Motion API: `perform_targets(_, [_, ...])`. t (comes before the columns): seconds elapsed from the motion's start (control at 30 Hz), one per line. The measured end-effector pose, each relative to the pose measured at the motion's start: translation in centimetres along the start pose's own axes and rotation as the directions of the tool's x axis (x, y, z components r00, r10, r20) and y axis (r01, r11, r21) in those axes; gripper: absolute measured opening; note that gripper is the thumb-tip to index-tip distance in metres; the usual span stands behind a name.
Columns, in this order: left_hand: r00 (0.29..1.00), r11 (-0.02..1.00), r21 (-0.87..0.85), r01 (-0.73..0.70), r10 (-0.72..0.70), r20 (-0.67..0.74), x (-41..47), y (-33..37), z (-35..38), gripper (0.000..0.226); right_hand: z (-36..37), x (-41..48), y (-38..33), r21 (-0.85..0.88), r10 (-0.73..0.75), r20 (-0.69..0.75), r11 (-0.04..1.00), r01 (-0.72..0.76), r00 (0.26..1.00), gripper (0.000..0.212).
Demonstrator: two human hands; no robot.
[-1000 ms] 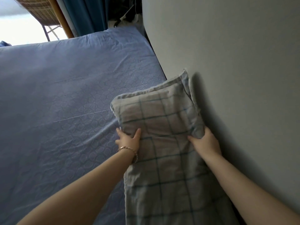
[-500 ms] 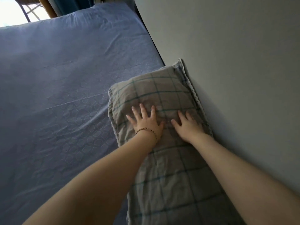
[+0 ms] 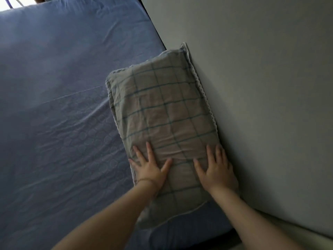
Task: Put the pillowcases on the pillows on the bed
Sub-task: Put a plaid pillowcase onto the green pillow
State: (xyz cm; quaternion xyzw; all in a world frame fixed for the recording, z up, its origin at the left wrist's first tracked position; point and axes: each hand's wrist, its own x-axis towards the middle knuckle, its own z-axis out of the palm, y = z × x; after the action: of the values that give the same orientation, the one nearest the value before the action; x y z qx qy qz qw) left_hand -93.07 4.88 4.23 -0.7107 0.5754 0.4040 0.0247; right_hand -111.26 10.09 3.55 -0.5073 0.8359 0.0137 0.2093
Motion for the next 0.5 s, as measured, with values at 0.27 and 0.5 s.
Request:
perform_targets(0.27, [0.831, 0.934, 0.079, 0.349, -0.347, 0.435, -2.7, -3.8, -2.7, 0.075, -3.1, 1.3, 1.6, -0.142, 0.303, 0.271, 0.951, -0.274, 0.914, 0.055])
perform_targets(0.5, [0.923, 0.858, 0.476, -0.194, -0.005, 0.385, -8.0, -9.3, -8.7, 0.040, -4.1, -5.4, -15.1, -0.257, -0.327, 0.246, 0.886, 0.386, 0.913, 0.035])
